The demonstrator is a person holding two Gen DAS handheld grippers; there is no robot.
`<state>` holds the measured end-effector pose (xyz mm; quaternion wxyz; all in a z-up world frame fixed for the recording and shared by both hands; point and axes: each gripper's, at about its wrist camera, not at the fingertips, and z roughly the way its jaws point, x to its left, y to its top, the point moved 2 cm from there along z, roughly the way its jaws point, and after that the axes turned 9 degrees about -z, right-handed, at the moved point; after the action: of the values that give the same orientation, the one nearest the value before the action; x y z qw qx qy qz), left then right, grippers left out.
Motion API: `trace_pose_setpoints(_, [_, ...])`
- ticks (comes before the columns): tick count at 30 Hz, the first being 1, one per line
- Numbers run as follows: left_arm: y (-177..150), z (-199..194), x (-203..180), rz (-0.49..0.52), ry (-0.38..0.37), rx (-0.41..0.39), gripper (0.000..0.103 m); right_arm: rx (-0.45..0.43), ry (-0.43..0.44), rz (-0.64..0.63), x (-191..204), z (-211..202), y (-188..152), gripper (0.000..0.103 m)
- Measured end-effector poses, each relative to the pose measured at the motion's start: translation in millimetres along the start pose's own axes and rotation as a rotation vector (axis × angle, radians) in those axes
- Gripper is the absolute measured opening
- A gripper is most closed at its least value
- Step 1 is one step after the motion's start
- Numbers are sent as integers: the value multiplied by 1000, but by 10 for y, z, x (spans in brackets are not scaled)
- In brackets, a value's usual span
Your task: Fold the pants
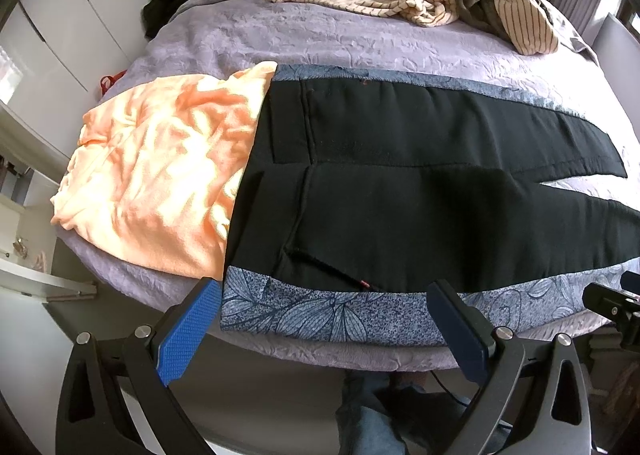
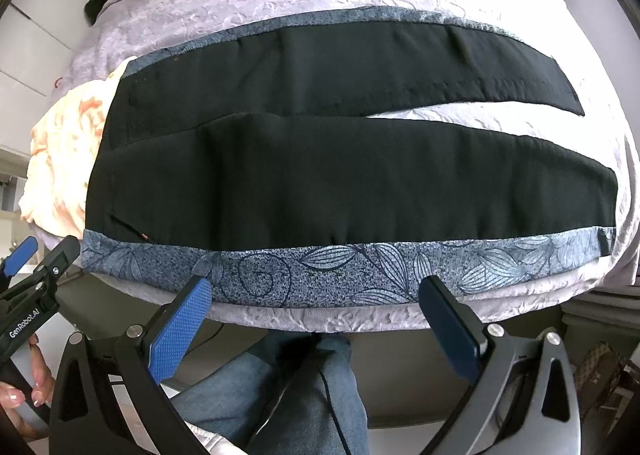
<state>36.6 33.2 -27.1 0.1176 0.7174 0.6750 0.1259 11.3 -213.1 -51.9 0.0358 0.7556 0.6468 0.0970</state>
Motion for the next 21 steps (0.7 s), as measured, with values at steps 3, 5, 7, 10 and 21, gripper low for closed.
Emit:
trace_pose_setpoints(3, [-4,-1,-5,2,0,0,103,-17,-9,3,-14,-4,-5,103])
trace_pose_setpoints(5, [-5,4,-4,2,0,0,103,-5,-17,5,-10,-7,-14,103])
trace_pose_setpoints(7, [-14,4,-6,2,1,2,103,22,1,11,-4,4,-14,103])
trace_pose_setpoints(10, [-24,11,-4,1,4,5,103,70,4,14,0,16,-25,103])
trace_pose_setpoints(21, [-29,9,-2,0,7,9,103,31,3,12,-4,17,-23,103])
